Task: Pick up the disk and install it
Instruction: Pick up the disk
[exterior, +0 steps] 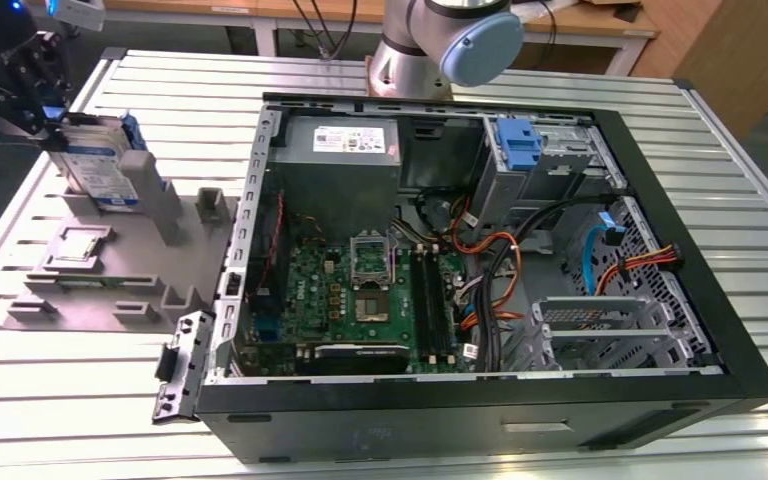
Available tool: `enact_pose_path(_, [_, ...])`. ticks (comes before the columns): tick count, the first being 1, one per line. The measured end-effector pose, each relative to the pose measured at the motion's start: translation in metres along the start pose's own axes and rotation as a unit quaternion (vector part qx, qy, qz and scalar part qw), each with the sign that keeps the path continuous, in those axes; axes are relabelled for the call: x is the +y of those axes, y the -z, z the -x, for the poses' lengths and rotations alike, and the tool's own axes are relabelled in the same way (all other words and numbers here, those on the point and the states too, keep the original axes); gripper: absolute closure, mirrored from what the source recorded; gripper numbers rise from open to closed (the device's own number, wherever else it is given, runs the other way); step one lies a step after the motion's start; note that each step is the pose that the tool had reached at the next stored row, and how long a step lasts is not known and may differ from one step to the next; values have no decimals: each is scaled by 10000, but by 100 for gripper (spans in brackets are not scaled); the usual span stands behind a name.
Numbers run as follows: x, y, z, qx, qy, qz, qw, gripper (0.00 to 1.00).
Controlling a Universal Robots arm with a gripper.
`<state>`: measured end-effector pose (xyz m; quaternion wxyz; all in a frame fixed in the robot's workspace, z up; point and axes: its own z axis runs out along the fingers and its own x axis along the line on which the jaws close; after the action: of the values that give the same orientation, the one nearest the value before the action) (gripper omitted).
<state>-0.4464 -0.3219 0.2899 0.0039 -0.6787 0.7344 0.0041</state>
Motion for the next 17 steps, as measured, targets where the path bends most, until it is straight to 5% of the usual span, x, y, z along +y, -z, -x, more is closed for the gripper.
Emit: enact_pose_path(17, [0,-2,0,0,7,-1,10000,63])
